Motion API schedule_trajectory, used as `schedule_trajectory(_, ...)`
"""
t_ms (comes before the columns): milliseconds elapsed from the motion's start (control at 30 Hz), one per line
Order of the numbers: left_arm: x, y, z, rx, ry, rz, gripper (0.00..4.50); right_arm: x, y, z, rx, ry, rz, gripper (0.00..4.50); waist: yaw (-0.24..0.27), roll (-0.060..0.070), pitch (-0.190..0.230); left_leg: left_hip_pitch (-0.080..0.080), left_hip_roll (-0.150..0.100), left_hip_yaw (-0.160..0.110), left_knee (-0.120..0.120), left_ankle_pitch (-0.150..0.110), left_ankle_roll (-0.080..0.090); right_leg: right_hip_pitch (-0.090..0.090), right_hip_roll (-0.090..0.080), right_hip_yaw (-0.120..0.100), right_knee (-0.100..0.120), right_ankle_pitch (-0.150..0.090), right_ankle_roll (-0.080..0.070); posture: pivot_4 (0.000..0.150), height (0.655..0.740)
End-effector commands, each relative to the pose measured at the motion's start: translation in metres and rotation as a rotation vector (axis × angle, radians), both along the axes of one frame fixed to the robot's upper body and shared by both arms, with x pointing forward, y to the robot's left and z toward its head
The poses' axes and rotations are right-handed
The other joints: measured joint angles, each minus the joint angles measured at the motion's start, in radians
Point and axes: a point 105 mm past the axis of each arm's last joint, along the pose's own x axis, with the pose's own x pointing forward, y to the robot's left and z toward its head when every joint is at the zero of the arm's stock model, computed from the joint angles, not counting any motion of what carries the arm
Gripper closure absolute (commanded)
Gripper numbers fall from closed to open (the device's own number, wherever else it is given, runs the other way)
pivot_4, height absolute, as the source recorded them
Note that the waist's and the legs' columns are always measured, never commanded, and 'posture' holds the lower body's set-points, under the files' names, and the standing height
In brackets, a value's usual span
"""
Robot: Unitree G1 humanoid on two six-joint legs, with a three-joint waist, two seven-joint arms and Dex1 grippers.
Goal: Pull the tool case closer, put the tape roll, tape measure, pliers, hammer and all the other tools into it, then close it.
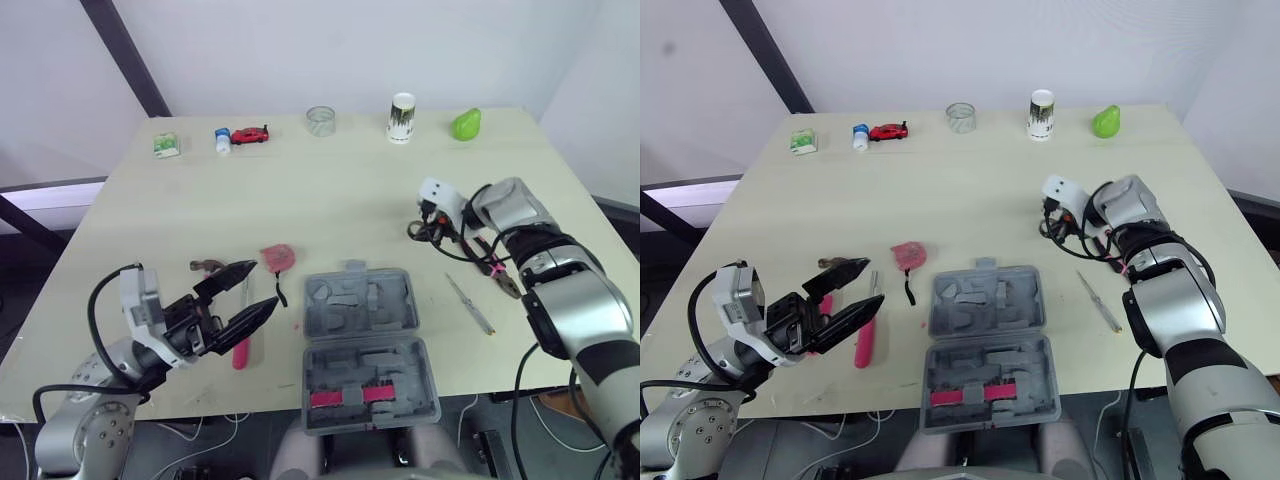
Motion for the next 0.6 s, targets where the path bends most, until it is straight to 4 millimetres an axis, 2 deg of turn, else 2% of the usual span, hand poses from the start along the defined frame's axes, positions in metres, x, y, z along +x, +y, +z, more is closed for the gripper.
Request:
schedule_trajectory(33, -0.009, 0.013, 0.001, 0.033, -0.004, 0.018, 0.0, -0.035, 0.044, 0.022, 0.031, -0.027, 0.174, 4.46, 0.0, 0.0, 0.0, 0.0, 0.0, 0.0, 0.0, 0.0, 0.0, 0.0, 0.0, 0.0, 0.0, 0.0, 0.0, 0.15, 0.74)
schedule_trajectory(133, -0.015, 0.029, -0.009, 0.086, 0.009, 0.077, 0.0, -0.056, 0.076, 0.022, 0.024, -0.045, 0.266, 4.46, -0.001, 0.0, 0.001, 0.0, 0.0, 0.0, 0.0, 0.0, 0.0, 0.0, 0.0, 0.0, 0.0, 0.0, 0.0, 0.15, 0.74)
schedule_trajectory(233, -0.023, 0.049, -0.019, 0.103, -0.026, 0.143, 0.0, -0.076, 0.109, 0.006, 0.009, -0.03, 0.356, 4.46, -0.002, 0.0, 0.0, 0.001, 0.0, 0.0, 0.0, 0.0, 0.0, 0.0, 0.0, 0.0, 0.0, 0.0, 0.0, 0.15, 0.74)
schedule_trajectory(367, -0.034, 0.063, -0.026, 0.082, 0.058, 0.152, 0.0, -0.093, 0.144, -0.009, 0.005, -0.03, 0.428, 4.46, 0.001, -0.001, 0.0, 0.0, -0.001, -0.001, 0.0, 0.0, 0.0, -0.001, 0.0, -0.001, 0.0, 0.0, -0.001, 0.15, 0.74)
schedule_trajectory(467, -0.038, 0.067, -0.026, 0.077, 0.078, 0.165, 0.0, -0.096, 0.155, -0.018, -0.005, -0.032, 0.434, 4.46, 0.007, -0.001, 0.0, -0.001, -0.001, -0.001, 0.001, 0.0, 0.0, -0.001, -0.002, -0.002, 0.0, 0.0, 0.0, 0.15, 0.74)
schedule_trajectory(600, -0.041, 0.067, -0.026, 0.077, 0.087, 0.17, 0.0, -0.094, 0.159, -0.031, -0.028, -0.039, 0.436, 4.46, 0.005, -0.004, -0.001, 0.0, -0.002, -0.003, 0.001, 0.0, -0.001, 0.0, -0.003, -0.004, -0.001, 0.0, 0.0, 0.15, 0.74)
